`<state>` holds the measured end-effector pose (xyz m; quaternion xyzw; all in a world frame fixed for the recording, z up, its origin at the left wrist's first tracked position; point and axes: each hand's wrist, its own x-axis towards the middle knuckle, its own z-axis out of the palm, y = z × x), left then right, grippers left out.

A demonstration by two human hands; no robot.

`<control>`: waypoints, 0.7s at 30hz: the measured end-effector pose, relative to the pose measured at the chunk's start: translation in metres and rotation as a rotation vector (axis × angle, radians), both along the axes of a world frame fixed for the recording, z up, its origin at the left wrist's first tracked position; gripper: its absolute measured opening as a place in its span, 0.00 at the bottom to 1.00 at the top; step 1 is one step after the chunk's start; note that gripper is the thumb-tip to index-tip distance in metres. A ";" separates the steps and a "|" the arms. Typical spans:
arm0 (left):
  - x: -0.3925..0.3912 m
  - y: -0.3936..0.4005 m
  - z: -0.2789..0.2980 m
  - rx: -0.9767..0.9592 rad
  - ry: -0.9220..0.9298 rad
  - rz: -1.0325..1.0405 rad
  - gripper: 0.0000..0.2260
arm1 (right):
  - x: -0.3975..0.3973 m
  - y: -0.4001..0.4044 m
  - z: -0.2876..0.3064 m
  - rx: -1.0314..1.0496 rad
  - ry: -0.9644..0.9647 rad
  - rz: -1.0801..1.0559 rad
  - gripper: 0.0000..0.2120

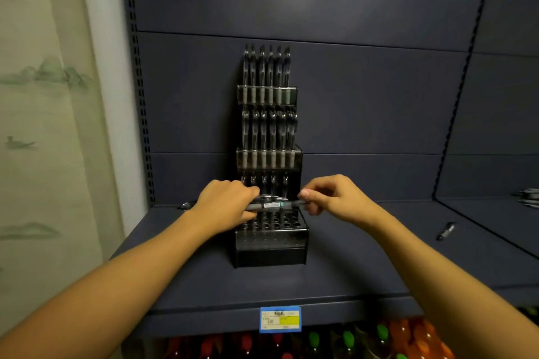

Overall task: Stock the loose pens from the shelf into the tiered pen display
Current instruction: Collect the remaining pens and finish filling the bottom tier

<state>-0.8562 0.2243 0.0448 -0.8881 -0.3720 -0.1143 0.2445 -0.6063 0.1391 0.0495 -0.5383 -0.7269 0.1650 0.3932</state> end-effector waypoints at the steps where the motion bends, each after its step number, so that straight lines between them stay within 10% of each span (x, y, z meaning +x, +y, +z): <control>1: 0.000 -0.001 -0.002 -0.010 -0.008 0.004 0.10 | -0.001 0.000 0.001 -0.006 0.041 0.011 0.13; 21: -0.024 -0.009 -0.003 -0.043 -0.078 0.067 0.11 | 0.008 0.003 -0.003 0.146 0.468 0.061 0.06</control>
